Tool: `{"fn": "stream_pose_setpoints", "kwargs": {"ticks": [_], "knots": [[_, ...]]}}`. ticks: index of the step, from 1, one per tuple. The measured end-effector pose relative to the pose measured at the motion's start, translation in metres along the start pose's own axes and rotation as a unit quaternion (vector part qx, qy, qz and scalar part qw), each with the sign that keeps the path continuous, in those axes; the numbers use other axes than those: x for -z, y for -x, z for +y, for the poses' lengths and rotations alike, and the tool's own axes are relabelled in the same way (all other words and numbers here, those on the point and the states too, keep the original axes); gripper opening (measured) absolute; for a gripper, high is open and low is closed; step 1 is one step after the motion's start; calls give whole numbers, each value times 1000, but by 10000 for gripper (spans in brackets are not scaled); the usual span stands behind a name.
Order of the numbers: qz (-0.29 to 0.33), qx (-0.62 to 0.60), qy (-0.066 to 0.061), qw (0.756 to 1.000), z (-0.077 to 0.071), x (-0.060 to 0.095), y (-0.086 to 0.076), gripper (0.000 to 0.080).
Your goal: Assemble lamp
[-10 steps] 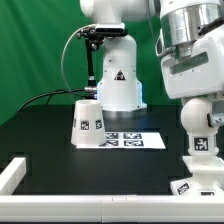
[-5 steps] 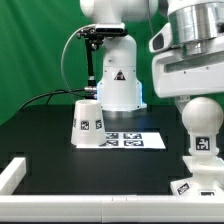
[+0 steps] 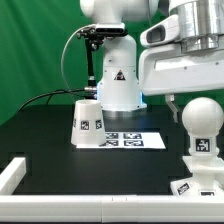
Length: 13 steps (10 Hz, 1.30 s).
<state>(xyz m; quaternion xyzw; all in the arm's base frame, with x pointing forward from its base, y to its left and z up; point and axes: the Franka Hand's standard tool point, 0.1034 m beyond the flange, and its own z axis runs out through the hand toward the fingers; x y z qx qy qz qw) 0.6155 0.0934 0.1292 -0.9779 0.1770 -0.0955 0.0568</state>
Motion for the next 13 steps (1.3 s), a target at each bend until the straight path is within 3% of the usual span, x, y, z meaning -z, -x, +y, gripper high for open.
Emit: {"fn": "stream_pose_setpoints", "kwargs": {"ticks": [2, 4, 5, 7, 9, 10, 13], "knots": [[2, 131, 7, 991, 4, -6, -10, 699], [5, 136, 6, 991, 2, -7, -9, 699], [4, 129, 6, 992, 2, -7, -9, 570], [4, 112, 5, 994, 2, -7, -9, 573], [5, 16, 6, 1000, 4, -7, -10, 573], [3, -74, 14, 997, 6, -7, -9, 573], [-13, -287, 24, 957, 8, -8, -5, 574]]}}
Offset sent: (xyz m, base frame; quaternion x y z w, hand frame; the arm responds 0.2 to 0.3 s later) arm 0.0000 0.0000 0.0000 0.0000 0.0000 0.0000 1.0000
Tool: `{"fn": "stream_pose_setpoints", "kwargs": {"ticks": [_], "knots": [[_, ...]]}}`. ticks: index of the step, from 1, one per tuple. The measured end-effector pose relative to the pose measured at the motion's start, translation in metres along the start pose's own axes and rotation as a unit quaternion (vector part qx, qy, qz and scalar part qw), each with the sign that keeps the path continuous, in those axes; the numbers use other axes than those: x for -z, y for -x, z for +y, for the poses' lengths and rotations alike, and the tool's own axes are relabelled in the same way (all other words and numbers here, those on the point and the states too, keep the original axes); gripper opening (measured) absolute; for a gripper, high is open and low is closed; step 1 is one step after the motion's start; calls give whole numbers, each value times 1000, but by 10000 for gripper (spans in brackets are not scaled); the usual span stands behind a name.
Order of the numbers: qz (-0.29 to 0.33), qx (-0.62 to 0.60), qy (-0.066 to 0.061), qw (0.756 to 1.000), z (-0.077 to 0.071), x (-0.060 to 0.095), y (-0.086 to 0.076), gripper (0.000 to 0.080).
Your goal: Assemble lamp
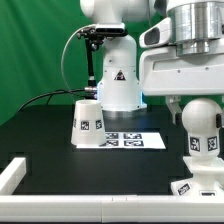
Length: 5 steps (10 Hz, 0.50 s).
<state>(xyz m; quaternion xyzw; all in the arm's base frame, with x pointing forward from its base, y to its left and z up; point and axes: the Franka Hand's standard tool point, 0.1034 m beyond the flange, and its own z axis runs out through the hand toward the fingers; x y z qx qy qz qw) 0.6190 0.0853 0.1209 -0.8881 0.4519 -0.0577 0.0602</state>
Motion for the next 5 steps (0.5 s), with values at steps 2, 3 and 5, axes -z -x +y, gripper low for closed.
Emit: {"fn": "stream_pose_setpoints", "kwargs": {"ticks": [2, 3, 5], "knots": [[-26, -173, -14, 984, -1, 0, 2, 574], [-40, -217, -22, 975, -1, 0, 1, 574], [-45, -262, -21, 964, 0, -1, 3, 574]]}}
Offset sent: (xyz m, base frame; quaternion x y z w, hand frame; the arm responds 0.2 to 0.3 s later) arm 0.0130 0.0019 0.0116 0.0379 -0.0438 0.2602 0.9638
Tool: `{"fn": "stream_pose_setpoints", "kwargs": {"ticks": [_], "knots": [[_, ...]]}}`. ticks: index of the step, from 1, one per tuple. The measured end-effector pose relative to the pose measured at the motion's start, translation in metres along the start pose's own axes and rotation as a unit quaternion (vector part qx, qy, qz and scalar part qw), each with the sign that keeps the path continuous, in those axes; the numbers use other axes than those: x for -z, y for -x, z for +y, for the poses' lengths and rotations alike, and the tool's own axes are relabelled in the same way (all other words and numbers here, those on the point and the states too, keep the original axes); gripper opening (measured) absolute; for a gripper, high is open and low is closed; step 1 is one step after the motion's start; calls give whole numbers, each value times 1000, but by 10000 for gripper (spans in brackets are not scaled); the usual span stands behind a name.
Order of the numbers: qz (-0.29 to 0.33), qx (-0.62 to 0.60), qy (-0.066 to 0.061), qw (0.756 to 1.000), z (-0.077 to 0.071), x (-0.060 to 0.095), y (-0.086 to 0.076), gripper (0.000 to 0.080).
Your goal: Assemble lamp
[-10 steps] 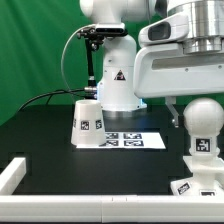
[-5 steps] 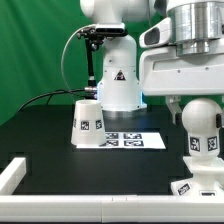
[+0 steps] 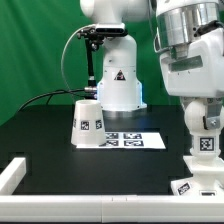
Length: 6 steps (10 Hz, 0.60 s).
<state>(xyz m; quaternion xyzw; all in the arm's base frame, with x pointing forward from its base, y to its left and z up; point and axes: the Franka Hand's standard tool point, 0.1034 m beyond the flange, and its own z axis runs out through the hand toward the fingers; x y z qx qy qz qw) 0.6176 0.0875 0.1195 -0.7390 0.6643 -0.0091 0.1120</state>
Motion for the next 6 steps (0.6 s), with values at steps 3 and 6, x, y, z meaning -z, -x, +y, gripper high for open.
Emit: {"fn": "stream_pose_setpoints", "kwargs": {"ticks": [3, 6], "knots": [[3, 129, 10, 992, 3, 0, 0, 687], [-15, 354, 34, 935, 4, 1, 9, 698]]}}
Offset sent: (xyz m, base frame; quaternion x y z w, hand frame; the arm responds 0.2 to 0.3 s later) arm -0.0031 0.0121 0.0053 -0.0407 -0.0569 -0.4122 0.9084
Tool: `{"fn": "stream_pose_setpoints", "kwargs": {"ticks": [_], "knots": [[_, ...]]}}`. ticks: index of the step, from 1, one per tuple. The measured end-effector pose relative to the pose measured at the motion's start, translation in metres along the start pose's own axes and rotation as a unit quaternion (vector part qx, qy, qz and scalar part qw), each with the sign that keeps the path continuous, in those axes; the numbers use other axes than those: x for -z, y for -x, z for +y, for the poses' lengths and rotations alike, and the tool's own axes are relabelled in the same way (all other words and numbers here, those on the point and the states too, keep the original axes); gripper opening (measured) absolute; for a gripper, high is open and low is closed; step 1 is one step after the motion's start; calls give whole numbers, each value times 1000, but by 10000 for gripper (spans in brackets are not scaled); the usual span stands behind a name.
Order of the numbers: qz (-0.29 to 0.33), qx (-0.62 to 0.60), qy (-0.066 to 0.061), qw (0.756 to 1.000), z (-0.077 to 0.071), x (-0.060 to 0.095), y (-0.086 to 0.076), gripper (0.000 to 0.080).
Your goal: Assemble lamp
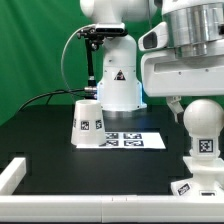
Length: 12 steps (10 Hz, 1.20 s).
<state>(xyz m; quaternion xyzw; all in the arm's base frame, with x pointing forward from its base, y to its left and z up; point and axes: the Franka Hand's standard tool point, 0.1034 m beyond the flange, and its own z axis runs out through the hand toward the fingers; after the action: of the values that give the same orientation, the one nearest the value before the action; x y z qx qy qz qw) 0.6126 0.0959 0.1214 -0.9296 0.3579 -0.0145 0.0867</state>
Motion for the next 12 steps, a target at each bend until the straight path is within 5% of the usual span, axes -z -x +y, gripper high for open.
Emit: {"fn": "stream_pose_setpoints", "kwargs": {"ticks": [3, 4, 5, 7, 8, 12], "knots": [[4, 112, 7, 994, 3, 0, -3, 698], [13, 255, 28, 967, 4, 2, -7, 698], [15, 286, 30, 958, 4, 2, -8, 698], [15, 263, 31, 964, 4, 2, -8, 672], [15, 253, 30, 967, 4, 2, -8, 573], [23, 47, 30, 998, 1, 0, -5, 574]]}}
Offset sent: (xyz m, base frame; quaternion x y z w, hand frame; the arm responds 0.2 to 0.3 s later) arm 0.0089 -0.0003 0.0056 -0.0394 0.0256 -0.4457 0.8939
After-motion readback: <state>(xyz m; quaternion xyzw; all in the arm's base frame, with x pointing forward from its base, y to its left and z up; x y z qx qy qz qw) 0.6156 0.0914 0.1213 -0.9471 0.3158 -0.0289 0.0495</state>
